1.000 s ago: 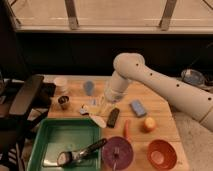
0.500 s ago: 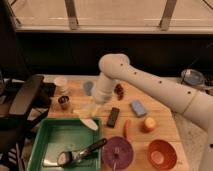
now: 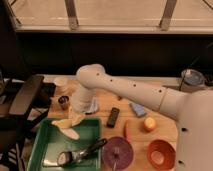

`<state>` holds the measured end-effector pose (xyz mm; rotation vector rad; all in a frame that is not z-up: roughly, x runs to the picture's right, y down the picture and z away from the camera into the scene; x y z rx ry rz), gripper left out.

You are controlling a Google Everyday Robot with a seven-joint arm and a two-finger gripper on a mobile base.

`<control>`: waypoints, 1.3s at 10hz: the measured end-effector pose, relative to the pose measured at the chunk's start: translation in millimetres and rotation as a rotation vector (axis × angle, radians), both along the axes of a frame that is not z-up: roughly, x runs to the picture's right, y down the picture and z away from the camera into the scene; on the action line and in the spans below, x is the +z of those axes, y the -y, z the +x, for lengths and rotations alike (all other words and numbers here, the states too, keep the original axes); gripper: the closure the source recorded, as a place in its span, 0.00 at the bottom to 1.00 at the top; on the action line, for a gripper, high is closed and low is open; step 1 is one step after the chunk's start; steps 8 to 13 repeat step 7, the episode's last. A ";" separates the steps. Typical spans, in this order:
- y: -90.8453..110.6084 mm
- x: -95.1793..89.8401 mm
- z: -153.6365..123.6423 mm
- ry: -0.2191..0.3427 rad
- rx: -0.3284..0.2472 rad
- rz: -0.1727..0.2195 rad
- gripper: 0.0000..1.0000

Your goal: Place banana in tray

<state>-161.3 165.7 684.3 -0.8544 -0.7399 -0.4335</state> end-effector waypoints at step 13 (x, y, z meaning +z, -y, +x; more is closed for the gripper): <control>-27.8 22.3 -17.0 0.002 0.032 0.003 0.20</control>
